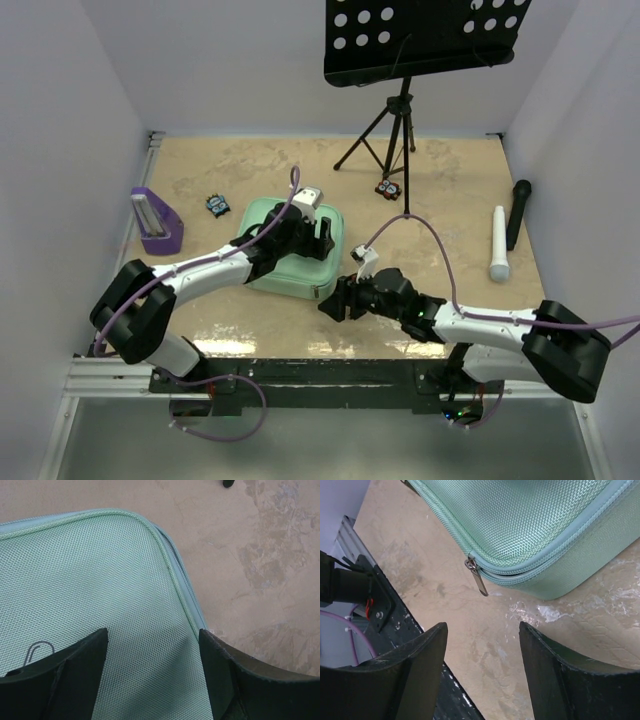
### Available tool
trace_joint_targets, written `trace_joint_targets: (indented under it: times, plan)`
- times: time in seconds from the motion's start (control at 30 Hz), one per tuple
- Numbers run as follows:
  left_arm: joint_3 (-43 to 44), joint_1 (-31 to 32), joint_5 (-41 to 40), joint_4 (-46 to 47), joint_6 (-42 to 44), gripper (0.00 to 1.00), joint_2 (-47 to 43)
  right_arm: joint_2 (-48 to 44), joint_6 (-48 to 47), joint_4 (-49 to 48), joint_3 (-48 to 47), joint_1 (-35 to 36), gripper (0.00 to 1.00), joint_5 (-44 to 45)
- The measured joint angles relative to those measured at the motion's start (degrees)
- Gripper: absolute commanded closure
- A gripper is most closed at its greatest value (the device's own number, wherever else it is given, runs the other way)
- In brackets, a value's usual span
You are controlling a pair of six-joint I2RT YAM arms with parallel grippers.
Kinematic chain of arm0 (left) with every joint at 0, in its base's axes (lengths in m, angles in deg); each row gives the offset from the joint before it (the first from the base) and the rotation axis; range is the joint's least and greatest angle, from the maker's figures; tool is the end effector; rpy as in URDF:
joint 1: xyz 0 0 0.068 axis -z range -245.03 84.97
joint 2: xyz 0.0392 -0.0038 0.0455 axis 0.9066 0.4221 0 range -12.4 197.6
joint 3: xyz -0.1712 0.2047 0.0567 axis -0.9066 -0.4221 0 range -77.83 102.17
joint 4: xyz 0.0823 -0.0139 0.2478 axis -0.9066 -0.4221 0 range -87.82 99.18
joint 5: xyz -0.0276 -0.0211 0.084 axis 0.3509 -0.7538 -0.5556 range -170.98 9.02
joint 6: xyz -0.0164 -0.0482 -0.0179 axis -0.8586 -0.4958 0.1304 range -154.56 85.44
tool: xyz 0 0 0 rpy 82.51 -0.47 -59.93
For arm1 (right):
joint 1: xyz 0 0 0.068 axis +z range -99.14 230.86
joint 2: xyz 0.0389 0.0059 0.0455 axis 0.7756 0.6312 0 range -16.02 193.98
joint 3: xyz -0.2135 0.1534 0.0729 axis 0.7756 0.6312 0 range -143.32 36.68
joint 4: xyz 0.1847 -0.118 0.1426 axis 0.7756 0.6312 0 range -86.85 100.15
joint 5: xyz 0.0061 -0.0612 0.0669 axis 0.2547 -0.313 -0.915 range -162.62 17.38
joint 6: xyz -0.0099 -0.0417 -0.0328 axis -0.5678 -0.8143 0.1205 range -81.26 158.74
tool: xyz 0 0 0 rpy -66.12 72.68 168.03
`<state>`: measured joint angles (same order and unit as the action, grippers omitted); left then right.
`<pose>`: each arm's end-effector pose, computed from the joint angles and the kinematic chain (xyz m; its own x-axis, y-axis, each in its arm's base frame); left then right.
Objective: Organize the medicine kit
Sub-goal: Adjust the medicine box at the center of the board.
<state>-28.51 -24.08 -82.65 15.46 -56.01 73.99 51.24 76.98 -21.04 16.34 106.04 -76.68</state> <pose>0.2492 -0.2151 0.2209 -0.5926 0.0302 -0.8049 0.4508 0.8406 -0.3004 0.1293 0.1904 0.1767 -0.7032 0.0702 -0.7075 -0.5359 0.6017 0.5923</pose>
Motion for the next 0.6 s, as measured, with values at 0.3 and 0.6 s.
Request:
trace_joint_targets:
  times: [0.3, 0.6]
  plan:
    - [-1.4, 0.0, -0.5, 2.3, -0.3, 0.23, 0.0, 2.4, 1.8, -7.6, 0.2, 0.0, 0.37, 0.0]
    - [-1.8, 0.0, -0.8, 3.0, -0.4, 0.23, 0.0, 9.0, 3.1, -11.1, 0.2, 0.0, 0.39, 0.0]
